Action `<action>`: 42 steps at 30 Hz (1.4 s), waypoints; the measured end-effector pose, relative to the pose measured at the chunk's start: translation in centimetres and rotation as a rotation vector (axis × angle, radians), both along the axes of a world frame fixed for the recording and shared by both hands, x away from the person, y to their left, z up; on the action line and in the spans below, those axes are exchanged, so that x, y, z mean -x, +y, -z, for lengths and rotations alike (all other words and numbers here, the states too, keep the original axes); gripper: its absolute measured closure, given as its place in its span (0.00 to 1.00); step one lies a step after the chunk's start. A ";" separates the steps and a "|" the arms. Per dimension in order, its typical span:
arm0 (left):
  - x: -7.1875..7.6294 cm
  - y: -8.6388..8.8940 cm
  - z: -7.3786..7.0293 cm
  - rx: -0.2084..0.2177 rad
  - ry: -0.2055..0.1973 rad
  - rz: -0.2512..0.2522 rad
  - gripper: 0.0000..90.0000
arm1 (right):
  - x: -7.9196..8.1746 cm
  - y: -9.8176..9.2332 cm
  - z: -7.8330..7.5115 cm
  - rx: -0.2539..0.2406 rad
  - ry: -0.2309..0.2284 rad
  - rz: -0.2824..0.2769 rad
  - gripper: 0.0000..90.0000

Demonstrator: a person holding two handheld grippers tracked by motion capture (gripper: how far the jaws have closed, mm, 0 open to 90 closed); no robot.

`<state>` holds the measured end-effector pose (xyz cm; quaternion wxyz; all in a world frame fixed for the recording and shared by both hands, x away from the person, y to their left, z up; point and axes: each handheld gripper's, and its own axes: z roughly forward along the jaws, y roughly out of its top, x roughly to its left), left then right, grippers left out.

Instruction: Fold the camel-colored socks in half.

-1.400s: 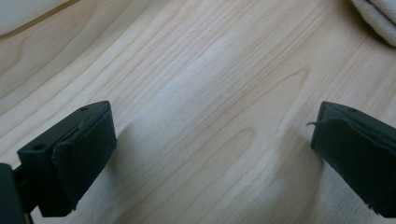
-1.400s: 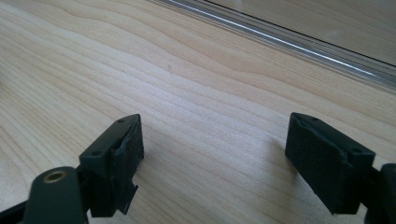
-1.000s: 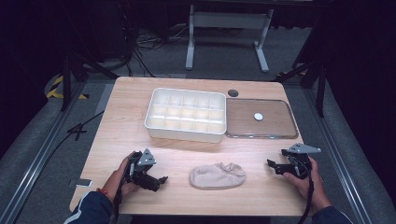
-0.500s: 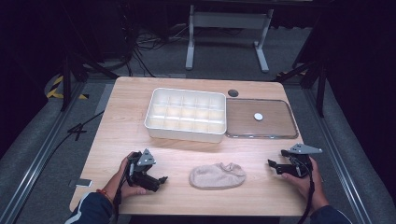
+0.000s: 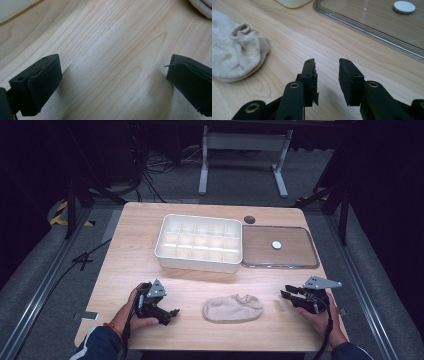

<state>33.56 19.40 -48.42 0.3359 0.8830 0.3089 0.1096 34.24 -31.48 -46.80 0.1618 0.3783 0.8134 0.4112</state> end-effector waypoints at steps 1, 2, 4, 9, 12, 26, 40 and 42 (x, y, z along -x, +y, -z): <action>0.0 0.0 0.0 0.000 0.000 0.000 0.00 | 0.1 0.3 -0.1 -0.006 -0.002 -0.009 0.76; 0.0 0.0 0.0 -0.003 -0.003 0.001 0.00 | 0.3 0.5 -0.3 -0.007 -0.008 -0.018 0.77; 0.0 0.0 0.0 -0.001 -0.002 0.001 0.00 | 0.4 1.0 -0.5 -0.014 -0.019 -0.030 0.79; 0.0 0.0 0.0 0.003 0.001 0.000 0.00 | 0.9 2.8 -1.2 -0.016 -0.031 -0.098 0.82; 0.0 0.0 0.0 0.003 0.001 -0.001 0.00 | 1.3 3.9 -1.7 -0.027 -0.047 -0.139 0.85; 0.0 0.0 0.0 0.006 0.001 -0.005 0.00 | 2.4 8.7 -2.1 -0.013 -0.058 -0.285 0.89; 0.0 0.0 -0.5 0.001 0.003 -0.036 0.11 | 2.6 14.2 -1.0 0.052 -0.033 -0.412 0.93; -0.1 -0.1 -0.6 0.015 0.015 -0.046 0.19 | 2.5 14.8 -0.7 0.069 -0.030 -0.422 0.93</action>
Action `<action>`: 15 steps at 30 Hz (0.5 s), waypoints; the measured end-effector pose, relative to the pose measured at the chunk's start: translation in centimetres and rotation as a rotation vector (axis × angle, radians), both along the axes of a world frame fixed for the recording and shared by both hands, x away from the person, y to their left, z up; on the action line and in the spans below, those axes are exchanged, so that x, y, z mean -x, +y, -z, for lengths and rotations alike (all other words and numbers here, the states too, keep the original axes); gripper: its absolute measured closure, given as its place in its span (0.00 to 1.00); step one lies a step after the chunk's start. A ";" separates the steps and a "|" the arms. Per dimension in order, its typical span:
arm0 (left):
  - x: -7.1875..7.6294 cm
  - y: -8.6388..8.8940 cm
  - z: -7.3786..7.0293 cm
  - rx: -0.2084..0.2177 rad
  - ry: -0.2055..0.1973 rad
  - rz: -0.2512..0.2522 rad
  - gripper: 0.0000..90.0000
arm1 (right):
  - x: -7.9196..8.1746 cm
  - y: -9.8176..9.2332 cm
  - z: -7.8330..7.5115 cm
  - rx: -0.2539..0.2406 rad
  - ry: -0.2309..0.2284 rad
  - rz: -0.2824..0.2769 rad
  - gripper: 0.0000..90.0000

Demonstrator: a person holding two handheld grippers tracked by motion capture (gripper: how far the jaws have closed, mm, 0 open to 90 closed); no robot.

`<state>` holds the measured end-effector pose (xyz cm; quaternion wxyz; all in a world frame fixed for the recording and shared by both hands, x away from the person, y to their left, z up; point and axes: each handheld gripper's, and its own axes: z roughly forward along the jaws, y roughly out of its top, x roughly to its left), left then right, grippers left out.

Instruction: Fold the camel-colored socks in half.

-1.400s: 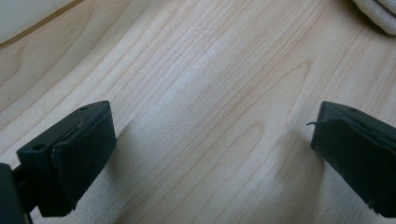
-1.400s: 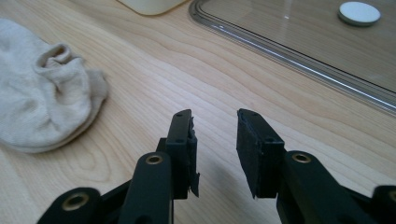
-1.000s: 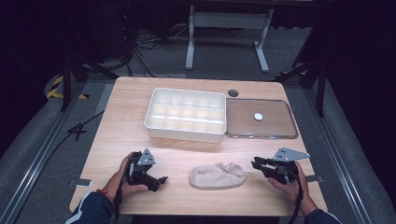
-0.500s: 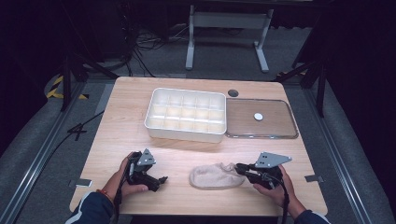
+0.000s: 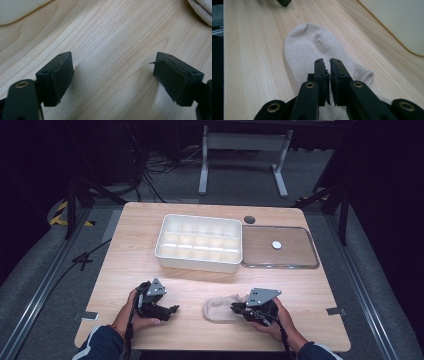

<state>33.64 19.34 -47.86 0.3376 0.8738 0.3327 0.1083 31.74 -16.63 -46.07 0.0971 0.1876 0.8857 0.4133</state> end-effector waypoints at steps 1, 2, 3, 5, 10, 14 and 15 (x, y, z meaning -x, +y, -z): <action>-0.1 0.0 -0.1 0.008 0.004 0.003 0.19 | -0.1 0.3 0.2 0.009 0.003 0.001 0.93; -0.1 0.0 -0.2 0.025 0.013 0.005 0.22 | -0.2 0.4 0.3 0.018 -0.001 0.003 0.94; -0.2 -0.1 -0.3 0.045 0.031 0.009 0.27 | -0.3 0.6 0.5 0.021 0.000 0.001 0.94; -0.2 -0.6 -0.4 0.077 0.040 0.010 0.29 | -0.4 0.8 0.8 0.037 0.010 0.005 0.94; 0.0 -2.3 -1.1 0.119 0.045 0.045 0.34 | -0.4 1.2 1.5 0.048 0.031 0.000 0.94; 0.0 -4.3 -1.3 0.147 0.075 0.112 0.39 | -0.5 1.1 1.6 0.033 0.052 0.006 0.95; 0.1 -4.9 -1.3 0.152 0.079 0.120 0.39 | -0.5 1.1 1.6 0.033 0.053 0.009 0.95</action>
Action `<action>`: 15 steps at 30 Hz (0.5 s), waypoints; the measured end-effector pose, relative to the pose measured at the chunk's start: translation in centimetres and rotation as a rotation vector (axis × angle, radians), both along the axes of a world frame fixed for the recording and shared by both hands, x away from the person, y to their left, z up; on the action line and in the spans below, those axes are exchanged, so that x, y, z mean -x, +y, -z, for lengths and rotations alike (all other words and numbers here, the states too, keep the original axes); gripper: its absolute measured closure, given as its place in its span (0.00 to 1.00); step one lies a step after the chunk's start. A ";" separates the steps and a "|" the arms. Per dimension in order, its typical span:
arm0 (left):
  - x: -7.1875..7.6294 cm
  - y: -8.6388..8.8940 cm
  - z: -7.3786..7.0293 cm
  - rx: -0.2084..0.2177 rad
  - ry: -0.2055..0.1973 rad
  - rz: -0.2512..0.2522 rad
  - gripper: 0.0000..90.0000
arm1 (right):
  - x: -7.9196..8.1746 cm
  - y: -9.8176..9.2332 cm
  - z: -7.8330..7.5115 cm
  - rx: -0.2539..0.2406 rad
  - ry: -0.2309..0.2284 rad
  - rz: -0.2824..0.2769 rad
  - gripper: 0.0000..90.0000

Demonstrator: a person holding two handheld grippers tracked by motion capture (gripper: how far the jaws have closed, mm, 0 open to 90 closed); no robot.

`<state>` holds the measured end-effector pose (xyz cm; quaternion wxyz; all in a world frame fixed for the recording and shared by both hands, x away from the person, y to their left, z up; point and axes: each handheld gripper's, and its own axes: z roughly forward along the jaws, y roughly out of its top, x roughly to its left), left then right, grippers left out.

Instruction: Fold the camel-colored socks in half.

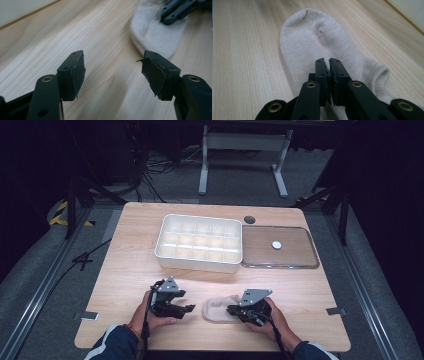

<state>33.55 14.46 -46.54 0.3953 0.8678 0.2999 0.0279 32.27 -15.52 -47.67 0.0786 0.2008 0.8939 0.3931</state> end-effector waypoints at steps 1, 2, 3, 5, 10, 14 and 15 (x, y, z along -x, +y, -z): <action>0.0 -0.6 0.0 -0.005 0.000 0.008 0.40 | 0.0 0.1 0.0 0.000 -0.005 0.000 0.95; 0.0 -1.1 0.0 -0.006 -0.002 0.018 0.40 | 0.1 0.1 0.0 0.003 -0.005 0.005 0.95; 0.0 -1.6 0.0 0.001 0.002 0.019 0.40 | 0.2 0.3 0.0 0.010 -0.011 0.007 0.95; 0.0 -2.7 0.1 -0.005 0.006 0.026 0.40 | 0.3 0.5 0.0 0.012 -0.018 0.008 0.95; -0.1 -4.0 0.6 -0.035 -0.007 0.010 0.39 | 0.4 1.0 0.0 0.015 -0.027 0.005 0.95; -0.2 -3.9 0.9 -0.072 -0.016 -0.019 0.40 | 0.5 1.1 0.0 0.015 -0.029 0.009 0.95; -0.2 -3.9 0.9 -0.078 -0.015 -0.030 0.41 | 0.5 1.1 0.0 0.016 -0.031 0.009 0.95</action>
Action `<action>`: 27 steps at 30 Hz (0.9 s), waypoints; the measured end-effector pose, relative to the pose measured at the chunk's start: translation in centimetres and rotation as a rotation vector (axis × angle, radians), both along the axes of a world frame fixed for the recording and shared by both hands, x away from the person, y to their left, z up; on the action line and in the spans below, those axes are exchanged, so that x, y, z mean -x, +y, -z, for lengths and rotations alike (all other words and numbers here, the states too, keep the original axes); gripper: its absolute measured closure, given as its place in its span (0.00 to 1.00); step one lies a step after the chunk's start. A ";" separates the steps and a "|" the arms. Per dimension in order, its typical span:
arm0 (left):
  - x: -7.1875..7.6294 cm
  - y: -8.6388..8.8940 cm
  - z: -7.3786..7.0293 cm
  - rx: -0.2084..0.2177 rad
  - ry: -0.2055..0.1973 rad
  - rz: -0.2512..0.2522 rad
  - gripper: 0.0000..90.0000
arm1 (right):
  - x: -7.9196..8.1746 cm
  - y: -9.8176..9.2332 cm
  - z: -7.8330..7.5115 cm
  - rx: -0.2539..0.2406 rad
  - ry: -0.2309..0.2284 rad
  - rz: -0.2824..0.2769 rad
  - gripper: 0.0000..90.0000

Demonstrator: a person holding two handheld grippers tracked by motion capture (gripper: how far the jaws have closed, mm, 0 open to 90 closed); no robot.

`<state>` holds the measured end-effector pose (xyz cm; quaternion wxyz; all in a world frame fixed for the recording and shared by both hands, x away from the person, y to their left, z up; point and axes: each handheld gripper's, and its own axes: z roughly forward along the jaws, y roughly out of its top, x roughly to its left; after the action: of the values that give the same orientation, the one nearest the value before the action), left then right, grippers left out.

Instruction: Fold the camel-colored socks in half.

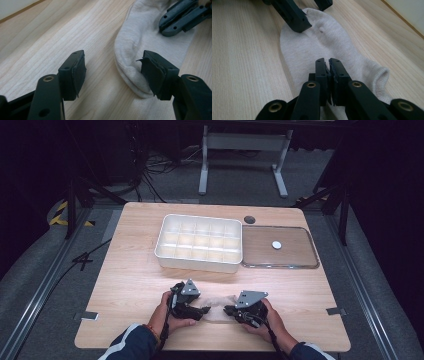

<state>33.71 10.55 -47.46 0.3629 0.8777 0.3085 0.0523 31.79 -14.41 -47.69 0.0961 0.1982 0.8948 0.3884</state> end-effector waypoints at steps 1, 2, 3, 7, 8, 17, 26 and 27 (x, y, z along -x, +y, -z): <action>0.0 0.0 0.0 -0.007 -0.010 -0.002 0.42 | 0.0 0.0 0.0 0.001 -0.001 0.001 0.95; 0.1 -0.1 0.0 -0.016 -0.016 -0.004 0.43 | 0.0 0.1 0.0 0.000 -0.003 0.002 0.95; 0.1 -0.2 -0.1 -0.037 -0.032 0.007 0.43 | 0.0 0.2 0.0 0.001 -0.002 0.003 0.95; 0.4 -0.4 -0.2 -0.053 -0.039 0.046 0.53 | 0.2 0.5 0.1 0.012 -0.030 0.007 0.95; 0.4 -0.4 -0.2 -0.051 -0.032 0.052 0.56 | 0.3 0.5 0.0 0.012 -0.032 0.007 0.95; 0.2 0.1 -0.1 0.013 0.031 0.090 0.83 | 0.2 0.5 0.2 0.002 -0.034 0.007 0.95; 0.4 0.4 -0.4 0.030 -0.008 0.078 0.92 | 0.0 1.1 0.1 0.004 -0.033 0.004 0.95; 0.5 0.5 -0.4 0.035 -0.014 0.079 0.92 | -0.1 1.2 0.1 0.004 -0.034 0.003 0.95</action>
<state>33.24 11.02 -47.02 0.3819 0.8824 0.2720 0.0386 31.84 -13.24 -47.80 0.1125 0.1928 0.8934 0.3899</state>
